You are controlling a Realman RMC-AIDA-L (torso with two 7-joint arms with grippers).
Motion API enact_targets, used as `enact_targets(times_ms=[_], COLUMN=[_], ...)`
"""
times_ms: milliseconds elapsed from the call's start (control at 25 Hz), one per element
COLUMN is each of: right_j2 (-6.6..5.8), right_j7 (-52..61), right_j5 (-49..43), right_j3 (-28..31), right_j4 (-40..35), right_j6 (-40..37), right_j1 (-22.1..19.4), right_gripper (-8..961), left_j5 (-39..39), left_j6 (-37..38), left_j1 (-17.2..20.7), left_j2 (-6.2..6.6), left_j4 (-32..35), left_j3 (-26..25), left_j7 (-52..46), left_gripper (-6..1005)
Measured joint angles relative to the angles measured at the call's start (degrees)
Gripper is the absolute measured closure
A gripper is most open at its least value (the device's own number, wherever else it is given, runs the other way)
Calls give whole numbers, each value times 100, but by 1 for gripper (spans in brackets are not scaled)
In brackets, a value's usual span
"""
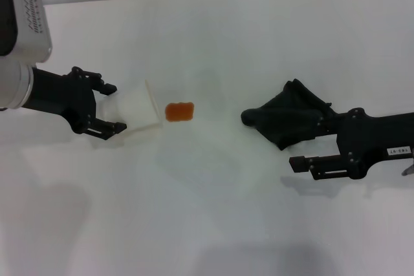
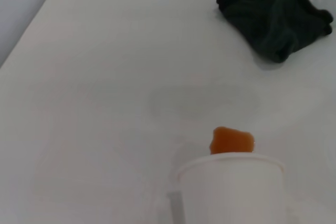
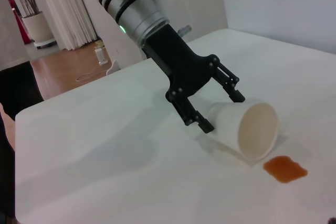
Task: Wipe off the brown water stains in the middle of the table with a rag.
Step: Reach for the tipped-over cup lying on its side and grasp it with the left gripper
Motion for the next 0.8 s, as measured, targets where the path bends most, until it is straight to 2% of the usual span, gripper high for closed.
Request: enact_targets(times_ms=[800], right_j2=[-4], right_j7=[99], right_j5=[-55], right_j3=[-50], right_j4=[-2], right_j6=[-7], right_j1=[103], right_gripper=[319], left_j5=[52], left_j6=[-722], left_j1=[145], left_j2=[10], left_j4=[640], left_j3=[0], left_j7=[-26], left_gripper=[218])
